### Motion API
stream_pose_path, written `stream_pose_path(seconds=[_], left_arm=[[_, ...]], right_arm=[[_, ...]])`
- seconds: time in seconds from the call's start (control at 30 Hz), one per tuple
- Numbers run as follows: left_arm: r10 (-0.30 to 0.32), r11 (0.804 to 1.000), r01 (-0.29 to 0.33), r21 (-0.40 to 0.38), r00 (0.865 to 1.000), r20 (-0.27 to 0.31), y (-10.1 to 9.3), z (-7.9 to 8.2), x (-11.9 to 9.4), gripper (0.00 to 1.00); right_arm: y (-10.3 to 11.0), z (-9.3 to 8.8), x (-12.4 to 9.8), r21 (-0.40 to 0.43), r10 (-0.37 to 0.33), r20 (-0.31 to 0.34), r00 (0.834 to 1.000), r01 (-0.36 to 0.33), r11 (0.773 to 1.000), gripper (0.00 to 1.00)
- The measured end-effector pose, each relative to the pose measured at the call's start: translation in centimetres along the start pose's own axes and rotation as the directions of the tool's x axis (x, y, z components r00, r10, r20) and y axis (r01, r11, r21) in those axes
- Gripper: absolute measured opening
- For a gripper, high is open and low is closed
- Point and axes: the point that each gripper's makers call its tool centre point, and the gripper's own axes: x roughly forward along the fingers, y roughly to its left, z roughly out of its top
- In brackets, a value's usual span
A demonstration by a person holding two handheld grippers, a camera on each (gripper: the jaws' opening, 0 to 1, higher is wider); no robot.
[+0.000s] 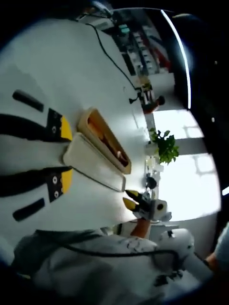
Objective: Arrange the utensils inside the cutlery case until each visible utensil rests in its matching compartment.
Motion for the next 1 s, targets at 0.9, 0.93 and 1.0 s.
stream_pose_path(seconds=[0.9, 0.93, 1.0], left_arm=[[0.007, 0.998, -0.01, 0.064, 0.999, 0.043, -0.4, 0.5, 0.2, 0.26], [0.007, 0.998, -0.01, 0.063, 0.999, 0.044, -0.4, 0.4, 0.2, 0.27], [0.017, 0.998, -0.02, 0.064, 0.999, 0.046, 0.0, 0.4, 0.2, 0.27]], right_arm=[[0.4, -0.9, 0.5, -0.17, 0.098, -0.136, 0.986, -0.121, 0.978, 0.0], [0.5, -0.9, 0.8, -0.159, 0.102, -0.132, 0.986, -0.123, 0.98, 0.0], [0.9, -0.5, 1.0, -0.096, 0.125, -0.104, 0.987, -0.135, 0.986, 0.0]])
